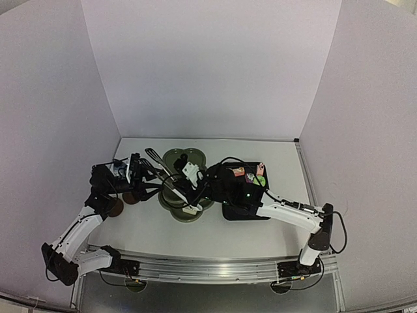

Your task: Serve the afternoon tea

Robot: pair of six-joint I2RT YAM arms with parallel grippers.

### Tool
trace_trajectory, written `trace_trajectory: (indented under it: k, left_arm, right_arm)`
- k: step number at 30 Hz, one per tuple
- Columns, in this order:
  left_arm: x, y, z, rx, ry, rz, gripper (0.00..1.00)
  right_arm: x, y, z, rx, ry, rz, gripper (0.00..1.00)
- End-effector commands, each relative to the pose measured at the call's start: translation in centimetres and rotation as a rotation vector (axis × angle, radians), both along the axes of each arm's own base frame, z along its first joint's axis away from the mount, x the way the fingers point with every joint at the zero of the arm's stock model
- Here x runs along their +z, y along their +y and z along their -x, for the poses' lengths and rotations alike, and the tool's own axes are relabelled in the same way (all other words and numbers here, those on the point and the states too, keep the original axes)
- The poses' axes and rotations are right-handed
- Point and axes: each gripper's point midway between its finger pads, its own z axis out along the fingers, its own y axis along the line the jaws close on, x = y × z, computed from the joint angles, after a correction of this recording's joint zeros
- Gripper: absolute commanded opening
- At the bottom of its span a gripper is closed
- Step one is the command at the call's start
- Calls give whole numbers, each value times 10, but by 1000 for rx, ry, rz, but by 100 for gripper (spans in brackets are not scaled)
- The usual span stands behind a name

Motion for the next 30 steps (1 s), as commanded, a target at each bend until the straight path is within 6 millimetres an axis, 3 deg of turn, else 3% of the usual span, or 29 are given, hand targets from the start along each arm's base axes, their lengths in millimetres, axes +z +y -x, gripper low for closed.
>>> trace_trajectory:
  k: [1,6,9,13,18,21,23,27,30]
  left_arm:
    - [33,-5,5,-28,-56,63,62]
    - [34,-9,4,-39,-40,71,56]
    - [47,-7,-5,16,-35,115,49]
    - [81,-1,-10,65,-75,203,54]
    - [78,-4,-12,45,-10,191,51]
    - [87,-3,-13,50,-10,216,48]
    - [92,-4,-10,41,-37,219,42]
    - [86,-6,-11,38,-28,194,5]
    - [83,-7,-9,30,-17,184,0]
  right_arm:
    - [44,15,2,37,-95,-122,0]
    - [50,17,-12,-10,-106,-143,0]
    - [62,10,-28,-27,-40,-252,0]
    - [77,11,-32,2,-28,-367,0]
    - [95,19,-28,64,-23,-443,0]
    - [100,20,-28,79,-21,-471,0]
    - [99,20,-28,79,-16,-472,0]
    - [102,19,-30,69,-14,-485,0]
    - [107,11,-41,21,19,-515,0]
